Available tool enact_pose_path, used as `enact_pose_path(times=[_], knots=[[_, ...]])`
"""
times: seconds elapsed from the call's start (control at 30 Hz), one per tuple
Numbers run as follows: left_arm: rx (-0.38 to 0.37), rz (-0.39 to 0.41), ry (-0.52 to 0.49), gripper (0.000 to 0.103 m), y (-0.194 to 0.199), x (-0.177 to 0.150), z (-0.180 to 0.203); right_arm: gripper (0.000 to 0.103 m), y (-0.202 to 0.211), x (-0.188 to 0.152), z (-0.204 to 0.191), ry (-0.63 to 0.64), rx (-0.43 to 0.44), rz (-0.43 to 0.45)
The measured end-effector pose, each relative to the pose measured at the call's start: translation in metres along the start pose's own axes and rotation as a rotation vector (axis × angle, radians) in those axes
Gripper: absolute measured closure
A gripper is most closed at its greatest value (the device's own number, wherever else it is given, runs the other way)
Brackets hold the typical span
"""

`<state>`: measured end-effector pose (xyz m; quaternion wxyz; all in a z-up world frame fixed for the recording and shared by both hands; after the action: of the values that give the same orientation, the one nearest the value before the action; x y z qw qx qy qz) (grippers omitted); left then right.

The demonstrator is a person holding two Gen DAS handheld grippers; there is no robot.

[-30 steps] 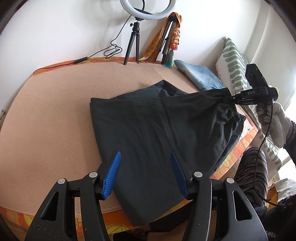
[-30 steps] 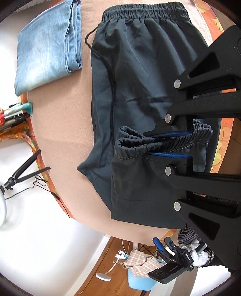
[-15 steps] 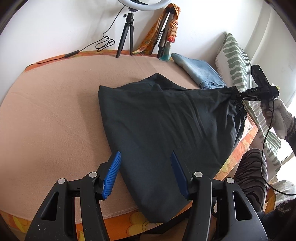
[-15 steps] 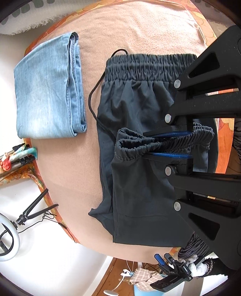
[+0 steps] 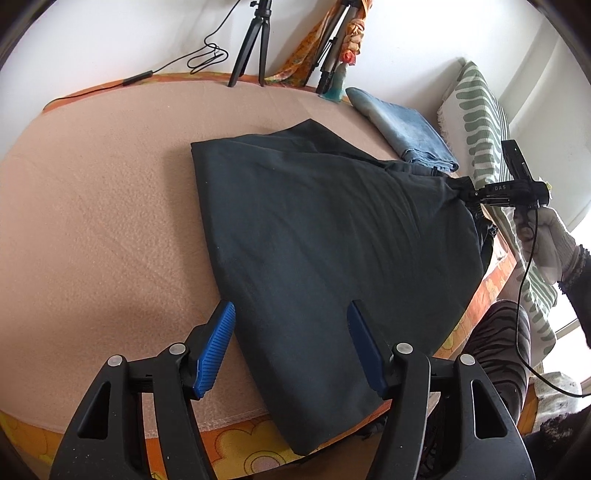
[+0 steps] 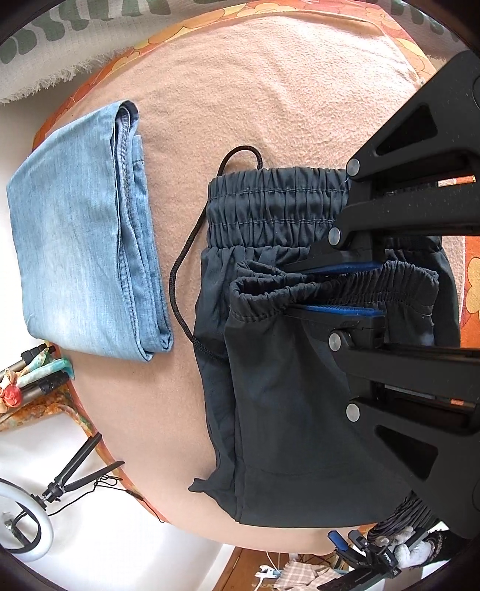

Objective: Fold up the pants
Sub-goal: 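Carry the cuffs with the right tool over onto the waistband, then open the right tool to release the cuffs on the waistband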

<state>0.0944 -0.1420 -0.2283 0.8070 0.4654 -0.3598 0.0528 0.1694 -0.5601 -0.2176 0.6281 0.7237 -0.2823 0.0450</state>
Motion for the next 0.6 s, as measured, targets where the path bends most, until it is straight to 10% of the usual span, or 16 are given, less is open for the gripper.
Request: enact_pose_path(times=[0.43, 0.6], knots=[[-0.023, -0.011, 0.041, 0.041, 0.001, -0.01, -0.001, 0.062, 0.037, -0.04, 0.02, -0.127, 0.178, -0.006], [-0.013, -0.009, 0.067, 0.041, 0.002, -0.014, -0.004, 0.071, 0.033, -0.063, 0.02, 0.002, 0.024, -0.025]])
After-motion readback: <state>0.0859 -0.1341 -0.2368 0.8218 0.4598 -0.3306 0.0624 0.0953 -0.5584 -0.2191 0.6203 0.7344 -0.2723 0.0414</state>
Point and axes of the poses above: each gripper's, at about its wrist camera, not at the fingertips, and y roughly against the way its jaws point, z to its right, x to its top, the point moved 7 cm from there along -y, roughly the way its jaws point, and after that the axes turned 6 degrees about z, right-handed, at the moved point
